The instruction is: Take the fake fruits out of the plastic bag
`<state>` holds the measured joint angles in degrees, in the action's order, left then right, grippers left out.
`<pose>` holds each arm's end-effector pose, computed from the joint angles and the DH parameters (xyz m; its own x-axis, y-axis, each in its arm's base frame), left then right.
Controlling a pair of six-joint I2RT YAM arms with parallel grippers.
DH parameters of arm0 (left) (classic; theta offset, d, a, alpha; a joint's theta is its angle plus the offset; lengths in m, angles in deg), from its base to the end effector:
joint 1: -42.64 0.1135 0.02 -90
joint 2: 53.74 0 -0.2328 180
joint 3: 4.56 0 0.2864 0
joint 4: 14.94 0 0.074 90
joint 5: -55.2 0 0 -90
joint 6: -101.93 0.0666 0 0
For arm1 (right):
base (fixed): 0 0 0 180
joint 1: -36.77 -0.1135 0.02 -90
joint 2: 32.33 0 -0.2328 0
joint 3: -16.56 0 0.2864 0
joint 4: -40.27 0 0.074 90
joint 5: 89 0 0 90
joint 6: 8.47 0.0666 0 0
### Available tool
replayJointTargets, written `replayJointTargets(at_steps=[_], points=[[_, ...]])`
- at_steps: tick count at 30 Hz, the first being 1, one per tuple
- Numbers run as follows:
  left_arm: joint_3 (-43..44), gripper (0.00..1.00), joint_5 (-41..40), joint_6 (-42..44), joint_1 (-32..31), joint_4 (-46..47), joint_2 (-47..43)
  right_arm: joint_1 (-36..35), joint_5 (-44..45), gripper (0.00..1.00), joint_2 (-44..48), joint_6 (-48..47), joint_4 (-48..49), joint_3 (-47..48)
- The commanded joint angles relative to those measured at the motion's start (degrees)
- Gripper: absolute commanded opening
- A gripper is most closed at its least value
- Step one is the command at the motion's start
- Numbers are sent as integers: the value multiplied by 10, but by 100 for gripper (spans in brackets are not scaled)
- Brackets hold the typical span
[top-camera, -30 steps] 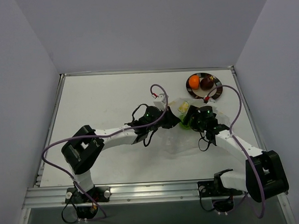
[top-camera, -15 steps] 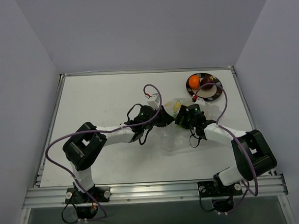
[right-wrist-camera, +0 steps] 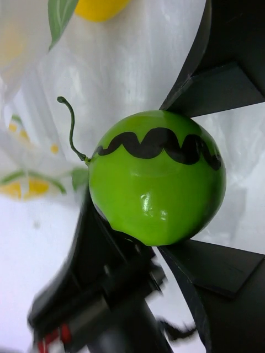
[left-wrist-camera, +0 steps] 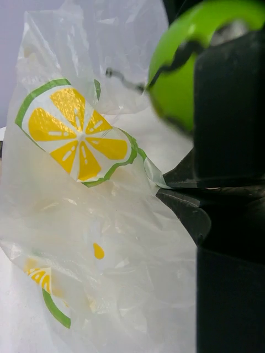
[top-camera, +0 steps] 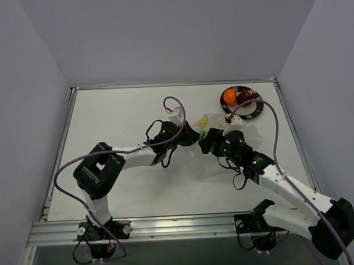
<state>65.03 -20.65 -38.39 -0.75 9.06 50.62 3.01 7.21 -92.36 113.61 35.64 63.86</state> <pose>0.3152 -0.3204 0.1498 -0.7337 -0.3334 -0.5921 0.4322 0.4434 -0.7852 0.2675 0.1701 0.2102 -0.4580 0.3289 -0.8259 -0.2636 0.8370 0.4796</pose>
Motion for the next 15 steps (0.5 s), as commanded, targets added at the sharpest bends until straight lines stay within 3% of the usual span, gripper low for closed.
replayJointTargets(at_steps=[1, 6, 8, 13, 15], points=[[25, 2, 5, -11, 1, 20, -21, -13, -56, 48, 75, -1, -60, 9], [18, 2, -9, 3, 1, -1, -35, -20, -112, 47, 104, -27, -72, 82], [6, 2, -17, 17, 1, -8, -49, -19, -113, 48, 84, -58, -72, 160], [-7, 2, -16, 28, 3, -21, -65, -5, 40, 46, 1, -118, -54, 318], [-5, 2, -15, 34, 3, -35, -68, 45, 79, 45, -23, -131, -38, 362]])
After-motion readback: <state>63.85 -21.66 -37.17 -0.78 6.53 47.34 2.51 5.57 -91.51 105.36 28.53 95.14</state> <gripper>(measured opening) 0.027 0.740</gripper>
